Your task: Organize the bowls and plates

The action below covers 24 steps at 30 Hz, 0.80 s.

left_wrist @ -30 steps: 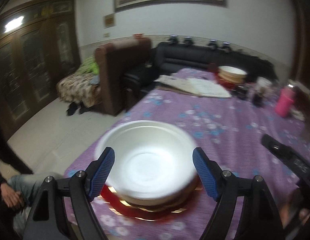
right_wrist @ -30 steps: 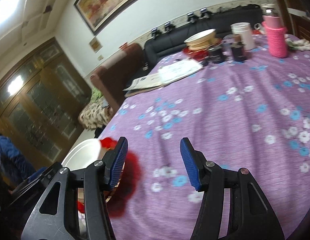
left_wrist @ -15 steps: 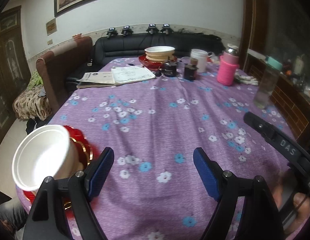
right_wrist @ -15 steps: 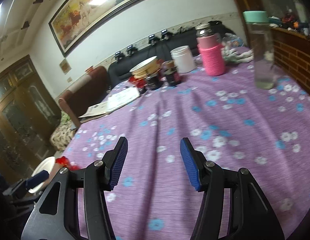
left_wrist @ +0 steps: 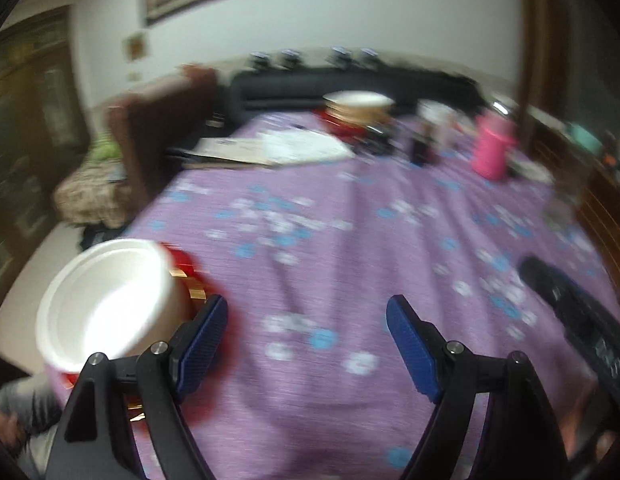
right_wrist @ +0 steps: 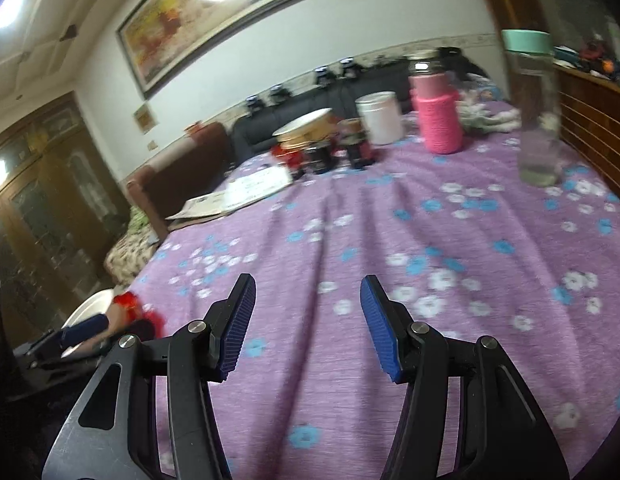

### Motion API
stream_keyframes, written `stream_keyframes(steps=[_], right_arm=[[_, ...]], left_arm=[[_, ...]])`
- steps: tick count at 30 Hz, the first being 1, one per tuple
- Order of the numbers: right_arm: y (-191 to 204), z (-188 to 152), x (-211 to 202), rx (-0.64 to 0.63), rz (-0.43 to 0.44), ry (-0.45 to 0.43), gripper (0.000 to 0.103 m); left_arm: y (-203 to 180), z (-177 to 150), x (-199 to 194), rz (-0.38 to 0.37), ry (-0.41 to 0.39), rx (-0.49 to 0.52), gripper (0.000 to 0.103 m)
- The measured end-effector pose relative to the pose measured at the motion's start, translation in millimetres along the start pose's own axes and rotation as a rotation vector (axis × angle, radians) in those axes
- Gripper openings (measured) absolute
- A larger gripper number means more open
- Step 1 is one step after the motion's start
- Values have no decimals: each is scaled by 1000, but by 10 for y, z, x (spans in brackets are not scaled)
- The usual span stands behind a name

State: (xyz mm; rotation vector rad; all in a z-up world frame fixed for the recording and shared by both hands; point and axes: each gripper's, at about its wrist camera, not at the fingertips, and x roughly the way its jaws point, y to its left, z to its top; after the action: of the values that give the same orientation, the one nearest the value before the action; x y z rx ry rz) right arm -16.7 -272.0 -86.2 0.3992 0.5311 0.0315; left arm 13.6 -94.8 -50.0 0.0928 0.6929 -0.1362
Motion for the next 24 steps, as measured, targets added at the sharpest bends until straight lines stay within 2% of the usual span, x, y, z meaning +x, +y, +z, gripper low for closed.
stream_keyframes(steps=[4,13,18,24], right_arm=[[381,-43,33,-77,98,-2,55],[1467,-168,28,-253,306,-25,55],[1833,-255,88,-292,365,-4,55],[2125,-350,155,-337,398,16,55]], left_arm=[[416,36,-86,50,-18,-108,82],[1213,-62,-149,165,12,-253,82],[1479,-118,-155,195,18,-301,82],[1619,-141,-162,205,7,-321,82]])
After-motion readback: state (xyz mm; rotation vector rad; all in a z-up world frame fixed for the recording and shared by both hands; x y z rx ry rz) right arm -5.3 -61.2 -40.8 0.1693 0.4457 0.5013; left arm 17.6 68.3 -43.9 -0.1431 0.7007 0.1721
